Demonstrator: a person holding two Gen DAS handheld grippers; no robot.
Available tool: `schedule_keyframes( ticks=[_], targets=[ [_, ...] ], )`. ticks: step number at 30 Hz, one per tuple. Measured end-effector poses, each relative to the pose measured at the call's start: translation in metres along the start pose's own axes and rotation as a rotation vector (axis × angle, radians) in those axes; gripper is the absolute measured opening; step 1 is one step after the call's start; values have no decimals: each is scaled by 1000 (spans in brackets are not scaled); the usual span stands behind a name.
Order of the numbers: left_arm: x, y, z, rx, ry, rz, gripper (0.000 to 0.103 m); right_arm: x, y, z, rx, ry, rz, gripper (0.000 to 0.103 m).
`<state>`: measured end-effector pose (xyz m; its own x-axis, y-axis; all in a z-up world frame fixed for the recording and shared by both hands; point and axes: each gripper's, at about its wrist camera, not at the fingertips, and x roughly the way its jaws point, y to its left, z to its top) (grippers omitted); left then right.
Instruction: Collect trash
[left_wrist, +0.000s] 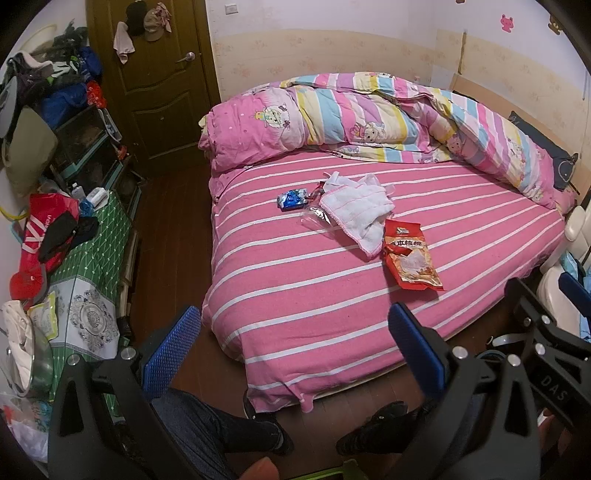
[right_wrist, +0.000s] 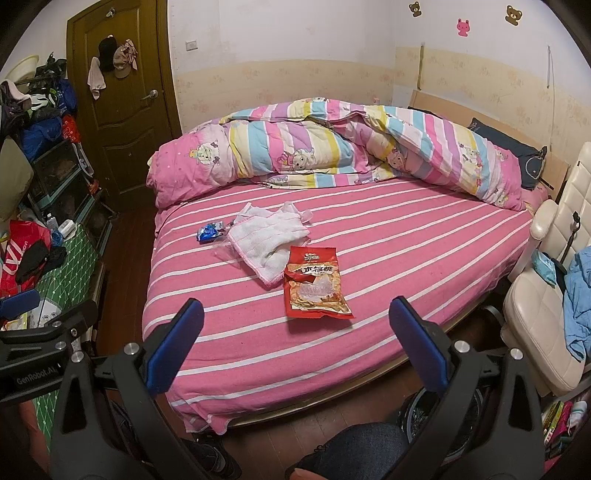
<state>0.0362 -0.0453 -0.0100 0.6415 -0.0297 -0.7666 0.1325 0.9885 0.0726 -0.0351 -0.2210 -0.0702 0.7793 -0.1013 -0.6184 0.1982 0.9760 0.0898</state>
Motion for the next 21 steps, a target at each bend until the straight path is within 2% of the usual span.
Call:
schedule_keyframes(
  ticks=[16,21],
  targets=[
    [0,-1,-1,-2,-2,-4,99,-1,0,-1,-4,-3,-5,99],
    [-4,-5,-6,-5,-4,-32,99,-1,-4,0,-1,-3,-6,99]
  ],
)
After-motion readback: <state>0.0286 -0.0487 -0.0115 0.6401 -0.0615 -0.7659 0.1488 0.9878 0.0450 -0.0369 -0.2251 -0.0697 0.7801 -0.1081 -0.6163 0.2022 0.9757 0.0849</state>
